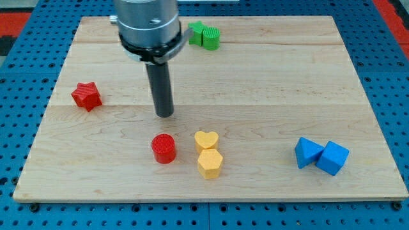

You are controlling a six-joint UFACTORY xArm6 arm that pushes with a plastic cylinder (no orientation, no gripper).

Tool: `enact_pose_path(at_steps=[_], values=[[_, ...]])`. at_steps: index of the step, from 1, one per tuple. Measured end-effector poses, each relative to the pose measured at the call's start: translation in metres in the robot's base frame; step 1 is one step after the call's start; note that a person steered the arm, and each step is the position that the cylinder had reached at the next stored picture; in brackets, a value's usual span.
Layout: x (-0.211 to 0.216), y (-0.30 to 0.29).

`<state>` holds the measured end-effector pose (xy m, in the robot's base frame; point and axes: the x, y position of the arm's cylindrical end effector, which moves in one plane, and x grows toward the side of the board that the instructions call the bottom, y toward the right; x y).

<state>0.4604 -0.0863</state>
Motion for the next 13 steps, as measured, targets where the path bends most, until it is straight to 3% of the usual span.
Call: enact_pose_path(at_steps=[2, 4, 5, 7, 12, 13], values=[[0.017, -0.067], [0.116, -0.106], [0.158, -0.089], [0.158, 0.015], [0.119, 0.049], [0.092, 0.042]])
